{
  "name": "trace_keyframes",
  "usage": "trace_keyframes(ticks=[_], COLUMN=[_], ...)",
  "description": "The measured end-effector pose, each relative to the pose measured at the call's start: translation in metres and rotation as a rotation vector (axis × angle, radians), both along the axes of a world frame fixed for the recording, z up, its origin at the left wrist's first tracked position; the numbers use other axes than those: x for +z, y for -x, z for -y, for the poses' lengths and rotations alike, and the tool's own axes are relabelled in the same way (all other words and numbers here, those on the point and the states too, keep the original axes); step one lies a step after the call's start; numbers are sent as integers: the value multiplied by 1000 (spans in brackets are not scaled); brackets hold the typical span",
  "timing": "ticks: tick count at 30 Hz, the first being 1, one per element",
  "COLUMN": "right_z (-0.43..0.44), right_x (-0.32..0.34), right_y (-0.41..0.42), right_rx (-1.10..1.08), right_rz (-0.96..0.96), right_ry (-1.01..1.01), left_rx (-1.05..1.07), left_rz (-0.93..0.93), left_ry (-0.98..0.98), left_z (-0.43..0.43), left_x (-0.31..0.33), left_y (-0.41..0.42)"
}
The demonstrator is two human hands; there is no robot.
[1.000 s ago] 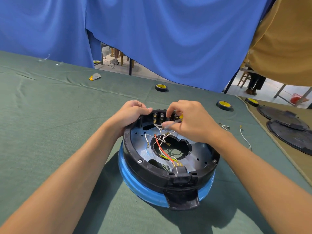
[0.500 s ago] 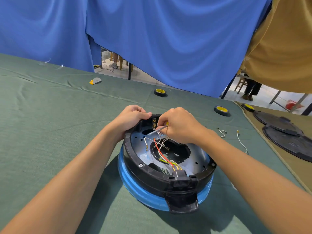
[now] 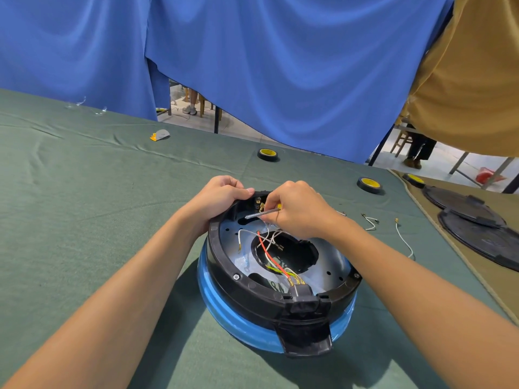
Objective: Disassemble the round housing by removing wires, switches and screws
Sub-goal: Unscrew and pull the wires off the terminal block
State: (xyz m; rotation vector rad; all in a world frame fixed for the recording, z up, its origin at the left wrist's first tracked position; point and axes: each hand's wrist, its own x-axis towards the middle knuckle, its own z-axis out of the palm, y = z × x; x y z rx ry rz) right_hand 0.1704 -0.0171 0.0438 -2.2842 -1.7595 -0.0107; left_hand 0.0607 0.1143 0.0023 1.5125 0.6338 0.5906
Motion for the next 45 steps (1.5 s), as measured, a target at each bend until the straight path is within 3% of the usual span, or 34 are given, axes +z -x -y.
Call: trace_keyframes(ticks=[5,11,23,34,45], right_z=[8,13,60,65,18], right_x=[15,27,43,-22,-32], right_y=[-4,2,-56,-109,-101], right_rx=[-3,-92,-449,-807,-851], right_rz=[-105,-172,-449,-493,-456], right_ry=[-71,-344,-594,-318,-181], left_rx=[3,7,90,80,57], left_rz=[-11,-12,-35,-81,-105], left_ry=[-4,-21,-29,-43,-58], left_z=[0,2,-2,-16,-41], left_x=[1,2,9,9,3], left_y=[0,2,16,28,51])
